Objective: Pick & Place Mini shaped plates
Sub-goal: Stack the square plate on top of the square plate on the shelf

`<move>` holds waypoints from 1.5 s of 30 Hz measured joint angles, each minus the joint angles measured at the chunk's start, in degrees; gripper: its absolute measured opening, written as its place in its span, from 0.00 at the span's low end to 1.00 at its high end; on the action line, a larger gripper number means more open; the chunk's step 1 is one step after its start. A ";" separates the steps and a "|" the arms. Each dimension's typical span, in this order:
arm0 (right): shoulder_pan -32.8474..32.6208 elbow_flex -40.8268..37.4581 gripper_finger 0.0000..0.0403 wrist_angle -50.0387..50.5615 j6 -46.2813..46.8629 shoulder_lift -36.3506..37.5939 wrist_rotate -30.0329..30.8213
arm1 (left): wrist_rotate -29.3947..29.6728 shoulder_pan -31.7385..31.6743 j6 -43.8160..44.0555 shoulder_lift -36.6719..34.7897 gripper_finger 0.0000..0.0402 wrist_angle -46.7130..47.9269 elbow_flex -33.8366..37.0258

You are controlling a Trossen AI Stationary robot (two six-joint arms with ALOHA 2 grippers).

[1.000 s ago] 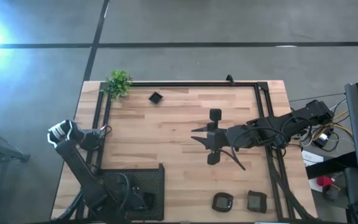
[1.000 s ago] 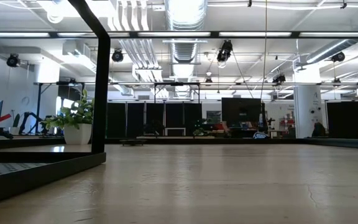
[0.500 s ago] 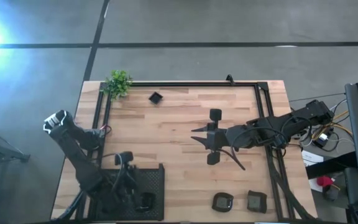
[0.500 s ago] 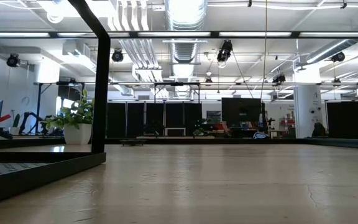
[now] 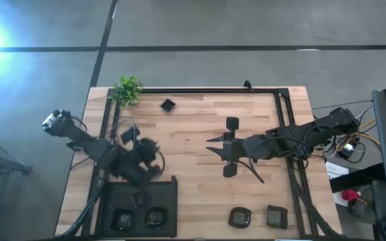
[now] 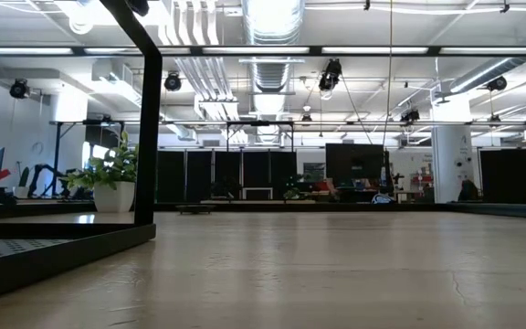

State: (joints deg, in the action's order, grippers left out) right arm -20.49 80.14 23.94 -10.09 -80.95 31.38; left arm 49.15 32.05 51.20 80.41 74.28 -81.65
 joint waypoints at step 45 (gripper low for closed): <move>0.02 -0.02 0.24 -0.18 -0.12 0.00 0.13 | -40.68 -71.67 -32.49 -0.48 0.18 -54.78 35.39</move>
State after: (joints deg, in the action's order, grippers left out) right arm -20.47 80.12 23.76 -10.21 -80.95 31.51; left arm 8.47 -39.63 18.71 79.93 19.50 -46.26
